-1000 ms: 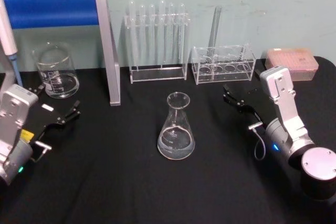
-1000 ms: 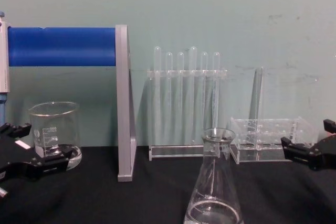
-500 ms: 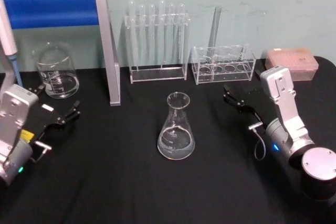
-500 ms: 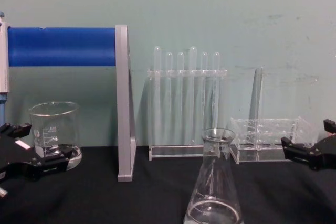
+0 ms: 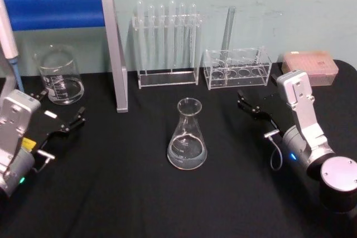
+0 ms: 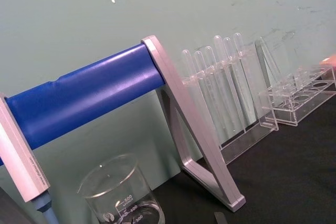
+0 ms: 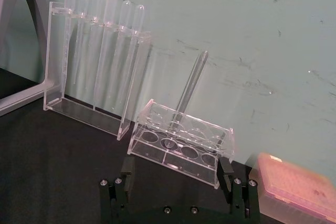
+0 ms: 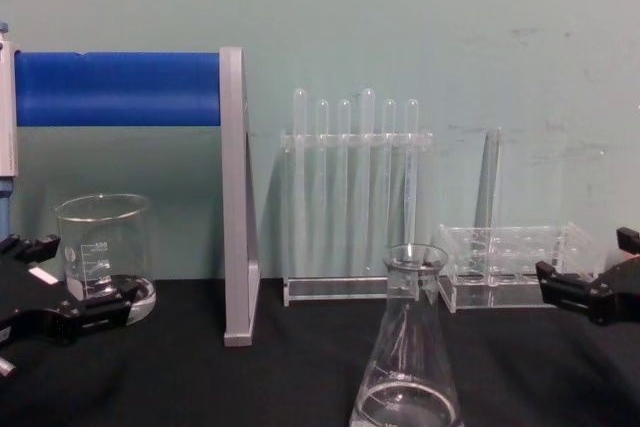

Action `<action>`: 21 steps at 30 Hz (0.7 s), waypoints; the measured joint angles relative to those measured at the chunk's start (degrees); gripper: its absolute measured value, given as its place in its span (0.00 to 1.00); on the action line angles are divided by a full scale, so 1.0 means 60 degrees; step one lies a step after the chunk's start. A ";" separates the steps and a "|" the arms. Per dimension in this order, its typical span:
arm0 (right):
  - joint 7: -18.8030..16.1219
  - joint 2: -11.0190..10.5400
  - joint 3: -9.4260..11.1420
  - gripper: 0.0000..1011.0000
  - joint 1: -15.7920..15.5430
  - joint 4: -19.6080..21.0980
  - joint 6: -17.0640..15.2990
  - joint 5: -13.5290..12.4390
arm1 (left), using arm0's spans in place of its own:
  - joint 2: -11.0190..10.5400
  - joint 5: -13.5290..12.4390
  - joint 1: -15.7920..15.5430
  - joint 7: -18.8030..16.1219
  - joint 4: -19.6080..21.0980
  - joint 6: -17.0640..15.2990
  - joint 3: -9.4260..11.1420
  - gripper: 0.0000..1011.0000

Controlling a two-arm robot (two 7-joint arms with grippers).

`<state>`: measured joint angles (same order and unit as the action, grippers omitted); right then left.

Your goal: Grasp the erlenmeyer flask with one hand, shake it three times, then place it back.

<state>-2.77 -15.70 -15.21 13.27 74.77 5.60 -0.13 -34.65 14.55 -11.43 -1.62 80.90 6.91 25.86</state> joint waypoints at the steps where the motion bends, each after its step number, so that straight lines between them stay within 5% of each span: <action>1: 0.0000 0.0000 0.0000 0.99 0.0000 0.0000 -0.0001 -0.0001 | 0.0000 0.0000 -0.0001 0.0000 0.0000 0.0000 0.0000 0.99; 21: 0.0001 0.0000 0.0000 0.99 0.0000 -0.0001 -0.0004 -0.0004 | 0.0000 0.0000 0.0000 0.0000 0.0000 0.0000 0.0000 0.99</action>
<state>-2.76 -15.70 -15.21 13.27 74.77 5.58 -0.15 -34.65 14.55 -11.43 -1.62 80.90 6.91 25.86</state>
